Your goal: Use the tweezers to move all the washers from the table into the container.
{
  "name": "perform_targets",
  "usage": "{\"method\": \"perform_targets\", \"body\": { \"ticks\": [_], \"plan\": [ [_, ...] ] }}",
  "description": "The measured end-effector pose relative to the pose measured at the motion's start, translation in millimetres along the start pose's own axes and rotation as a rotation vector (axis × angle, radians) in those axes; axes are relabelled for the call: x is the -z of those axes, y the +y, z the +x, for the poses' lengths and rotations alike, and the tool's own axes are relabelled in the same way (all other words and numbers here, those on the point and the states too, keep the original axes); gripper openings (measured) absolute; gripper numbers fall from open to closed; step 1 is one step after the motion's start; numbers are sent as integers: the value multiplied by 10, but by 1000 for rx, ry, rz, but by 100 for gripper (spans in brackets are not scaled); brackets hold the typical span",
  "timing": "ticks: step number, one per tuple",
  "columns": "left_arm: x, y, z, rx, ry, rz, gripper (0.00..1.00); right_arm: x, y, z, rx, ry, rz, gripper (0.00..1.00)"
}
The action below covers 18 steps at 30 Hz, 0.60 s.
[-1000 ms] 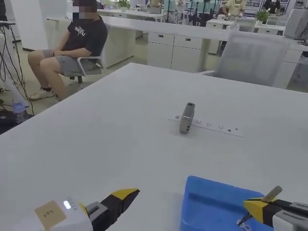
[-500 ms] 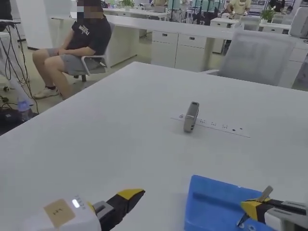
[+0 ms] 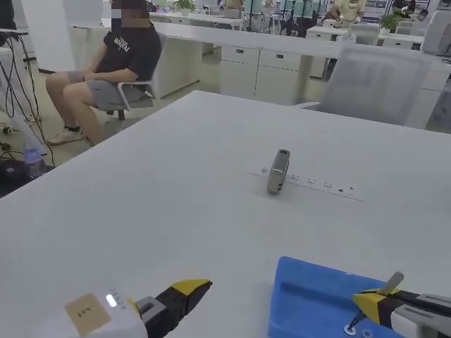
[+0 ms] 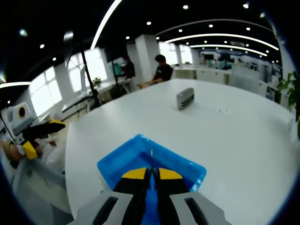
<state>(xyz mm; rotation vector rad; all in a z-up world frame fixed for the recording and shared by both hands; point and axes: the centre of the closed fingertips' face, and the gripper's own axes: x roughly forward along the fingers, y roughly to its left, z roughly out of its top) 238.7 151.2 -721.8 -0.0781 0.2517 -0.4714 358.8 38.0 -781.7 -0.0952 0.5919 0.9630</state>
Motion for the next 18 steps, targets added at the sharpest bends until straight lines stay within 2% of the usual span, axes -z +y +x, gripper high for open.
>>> {"method": "perform_targets", "body": {
  "ticks": [10, 14, 18],
  "plan": [
    [24, -17, 7, 8, 14, 8, 63, -169, 420, -297, -65, -88, 4, 3],
    [32, -32, 13, 15, 19, 12, 63, -105, 607, -310, -99, -81, -7, 3],
    [37, -38, 16, 18, 22, 15, 63, 14, 704, -260, -127, -59, -26, 3]
  ]
}}
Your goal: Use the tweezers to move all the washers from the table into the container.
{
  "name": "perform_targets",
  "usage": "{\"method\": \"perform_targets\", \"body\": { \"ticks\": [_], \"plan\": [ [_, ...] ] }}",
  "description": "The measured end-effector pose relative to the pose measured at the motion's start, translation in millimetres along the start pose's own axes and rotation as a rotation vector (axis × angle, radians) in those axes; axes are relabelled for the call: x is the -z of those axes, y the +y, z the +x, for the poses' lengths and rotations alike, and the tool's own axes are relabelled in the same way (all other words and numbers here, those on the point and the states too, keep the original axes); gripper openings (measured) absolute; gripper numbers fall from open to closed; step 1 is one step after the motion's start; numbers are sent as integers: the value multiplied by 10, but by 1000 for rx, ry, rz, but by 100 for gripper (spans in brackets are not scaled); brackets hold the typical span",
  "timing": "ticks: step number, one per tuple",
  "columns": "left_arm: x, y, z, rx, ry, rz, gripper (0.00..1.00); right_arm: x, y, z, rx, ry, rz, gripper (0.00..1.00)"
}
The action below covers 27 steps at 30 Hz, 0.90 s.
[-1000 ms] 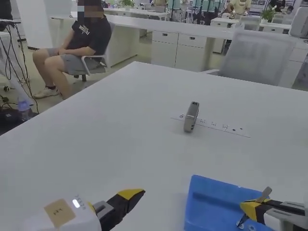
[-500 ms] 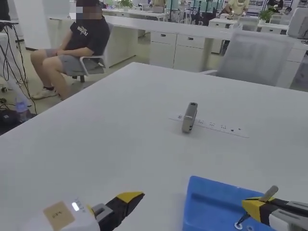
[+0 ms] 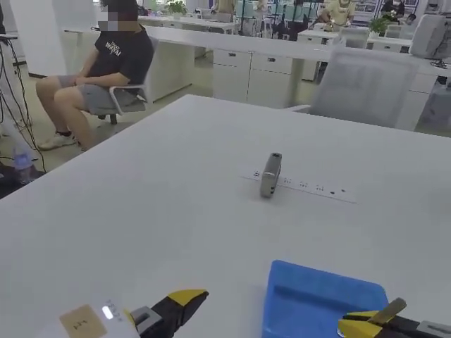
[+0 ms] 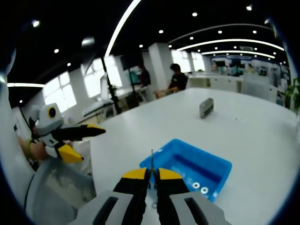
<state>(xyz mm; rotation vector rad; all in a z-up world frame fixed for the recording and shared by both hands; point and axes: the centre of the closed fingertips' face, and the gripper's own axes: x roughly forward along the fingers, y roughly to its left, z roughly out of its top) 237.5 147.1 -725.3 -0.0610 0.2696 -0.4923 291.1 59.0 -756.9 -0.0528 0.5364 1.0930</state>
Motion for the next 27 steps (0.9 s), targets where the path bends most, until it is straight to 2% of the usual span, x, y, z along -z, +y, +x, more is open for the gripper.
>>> {"method": "perform_targets", "body": {
  "ticks": [3, 6, 10, 21, 27],
  "plan": [
    [5, 2, 0, 0, 3, 0, 63, 111, 29, 58, -16, 20, -6, 3],
    [4, 7, 0, -3, 2, 2, 62, 283, 13, 111, -13, 83, -60, 3],
    [6, 16, -4, -7, 2, 1, 62, 409, 1, 166, -20, 115, -60, 3],
    [14, 22, -7, -12, 6, 5, 62, 561, -16, 243, -23, 164, -95, 3],
    [16, 26, -9, -14, 8, 7, 61, 566, 13, 235, -29, 168, -115, 3]
  ]
}}
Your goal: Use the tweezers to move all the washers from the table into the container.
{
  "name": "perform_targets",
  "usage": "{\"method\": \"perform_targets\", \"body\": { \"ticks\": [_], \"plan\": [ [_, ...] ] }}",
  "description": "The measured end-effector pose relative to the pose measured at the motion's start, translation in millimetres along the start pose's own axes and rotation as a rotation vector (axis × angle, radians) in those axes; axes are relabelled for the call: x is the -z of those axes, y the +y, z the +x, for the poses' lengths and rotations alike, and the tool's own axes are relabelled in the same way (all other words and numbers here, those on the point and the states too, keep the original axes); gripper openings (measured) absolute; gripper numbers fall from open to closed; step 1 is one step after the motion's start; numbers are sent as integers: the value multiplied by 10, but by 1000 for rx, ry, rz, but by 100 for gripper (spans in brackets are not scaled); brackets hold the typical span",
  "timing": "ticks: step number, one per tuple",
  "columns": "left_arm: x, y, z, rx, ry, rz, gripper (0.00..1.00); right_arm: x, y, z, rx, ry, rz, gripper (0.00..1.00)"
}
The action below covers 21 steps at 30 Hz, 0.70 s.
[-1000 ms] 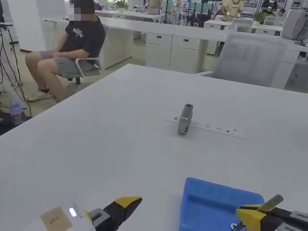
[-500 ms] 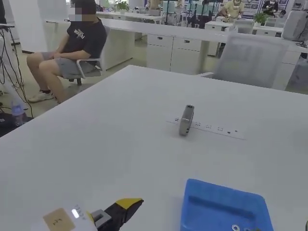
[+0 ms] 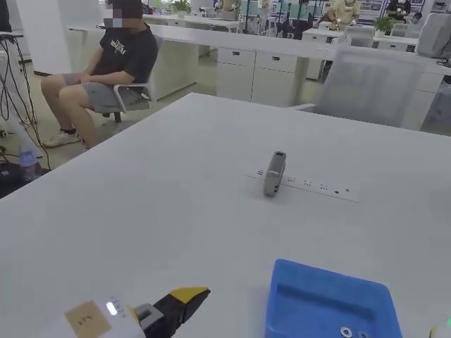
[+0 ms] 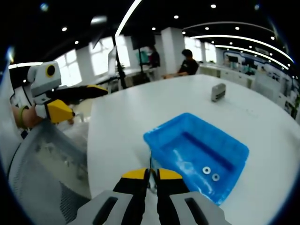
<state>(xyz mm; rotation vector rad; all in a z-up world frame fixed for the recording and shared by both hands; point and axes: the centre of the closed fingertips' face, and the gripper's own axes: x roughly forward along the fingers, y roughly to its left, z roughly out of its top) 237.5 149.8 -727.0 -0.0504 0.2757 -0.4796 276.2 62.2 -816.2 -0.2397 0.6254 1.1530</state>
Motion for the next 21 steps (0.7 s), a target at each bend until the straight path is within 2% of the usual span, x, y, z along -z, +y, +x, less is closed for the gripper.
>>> {"method": "perform_targets", "body": {
  "ticks": [7, 10, 16, 18, 19, 21],
  "plan": [
    [2, -3, -2, 0, 1, 3, 61, 27, 30, -24, 5, 6, -62, 3],
    [3, -2, -3, -1, 2, 6, 61, 28, 9, -30, 22, 4, -45, 3],
    [1, 0, -4, -1, 1, 7, 60, 20, 0, -22, 21, -7, -28, 3],
    [3, 0, -4, -1, 2, 9, 60, 20, -30, -28, 27, -12, 17, 3],
    [4, 3, -5, -2, 3, 9, 60, 31, -50, -42, 44, -10, 74, 3],
    [4, 7, -6, -3, 2, 9, 60, 25, -68, -79, 54, -22, 125, 3]
  ]
}}
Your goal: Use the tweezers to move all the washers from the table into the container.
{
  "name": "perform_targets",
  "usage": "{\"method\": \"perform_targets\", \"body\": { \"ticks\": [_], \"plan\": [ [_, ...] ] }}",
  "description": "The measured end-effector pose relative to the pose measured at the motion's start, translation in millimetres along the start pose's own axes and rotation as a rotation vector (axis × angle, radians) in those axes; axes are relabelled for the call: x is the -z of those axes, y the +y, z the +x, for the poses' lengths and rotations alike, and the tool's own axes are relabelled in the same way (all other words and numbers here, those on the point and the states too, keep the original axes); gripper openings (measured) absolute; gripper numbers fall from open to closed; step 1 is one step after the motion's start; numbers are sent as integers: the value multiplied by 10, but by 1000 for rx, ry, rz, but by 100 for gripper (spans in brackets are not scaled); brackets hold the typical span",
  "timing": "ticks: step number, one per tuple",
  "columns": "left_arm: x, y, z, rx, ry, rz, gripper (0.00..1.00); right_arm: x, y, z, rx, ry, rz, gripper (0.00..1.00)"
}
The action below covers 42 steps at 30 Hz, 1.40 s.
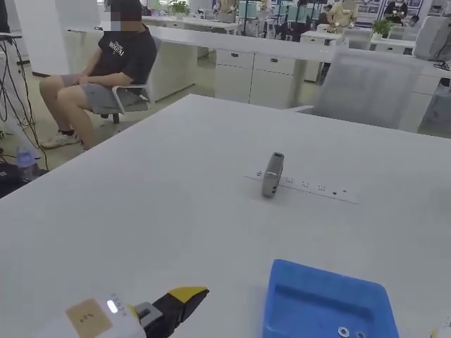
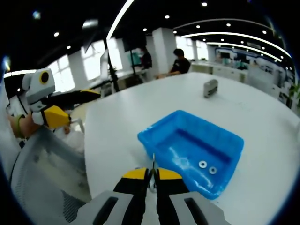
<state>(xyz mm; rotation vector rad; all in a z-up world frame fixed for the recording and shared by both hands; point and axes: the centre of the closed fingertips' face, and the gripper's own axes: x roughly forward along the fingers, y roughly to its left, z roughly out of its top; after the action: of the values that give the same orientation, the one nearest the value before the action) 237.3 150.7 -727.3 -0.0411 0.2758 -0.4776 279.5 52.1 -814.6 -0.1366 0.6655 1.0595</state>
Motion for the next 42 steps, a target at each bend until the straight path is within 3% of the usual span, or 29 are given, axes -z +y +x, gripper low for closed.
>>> {"method": "perform_targets", "body": {
  "ticks": [3, 8, 11, 21, 25, 28, 30, 33, 37, 42],
  "plan": [
    [-1, 9, -3, -3, -1, -3, 60, -98, -5, -103, -21, -64, 80, 3],
    [-5, 2, -2, -1, -3, 1, 60, -229, -146, -295, 21, -95, 87, 3],
    [-4, -8, 0, 3, -2, 3, 60, -376, -175, -383, 20, -141, 115, 3],
    [-3, 0, -1, 2, -2, 3, 59, -662, -208, -374, 20, -189, 92, 3],
    [3, 4, 0, 0, 0, 2, 59, -702, -334, -235, 36, -185, 82, 3],
    [5, 6, 0, 0, 1, 0, 59, -532, -522, -92, 69, -97, 81, 3],
    [8, 7, 0, 0, 3, 0, 59, -528, -570, -15, 62, -97, 78, 3],
    [14, 16, -1, -4, 6, 0, 58, -516, -592, 75, 55, -81, 75, 3],
    [16, 15, -1, -3, 7, -1, 58, -443, -662, 186, 78, -11, -32, 3],
    [34, 13, 3, -4, 18, 6, 57, -481, -662, 291, 61, -15, -35, 3]
  ]
}}
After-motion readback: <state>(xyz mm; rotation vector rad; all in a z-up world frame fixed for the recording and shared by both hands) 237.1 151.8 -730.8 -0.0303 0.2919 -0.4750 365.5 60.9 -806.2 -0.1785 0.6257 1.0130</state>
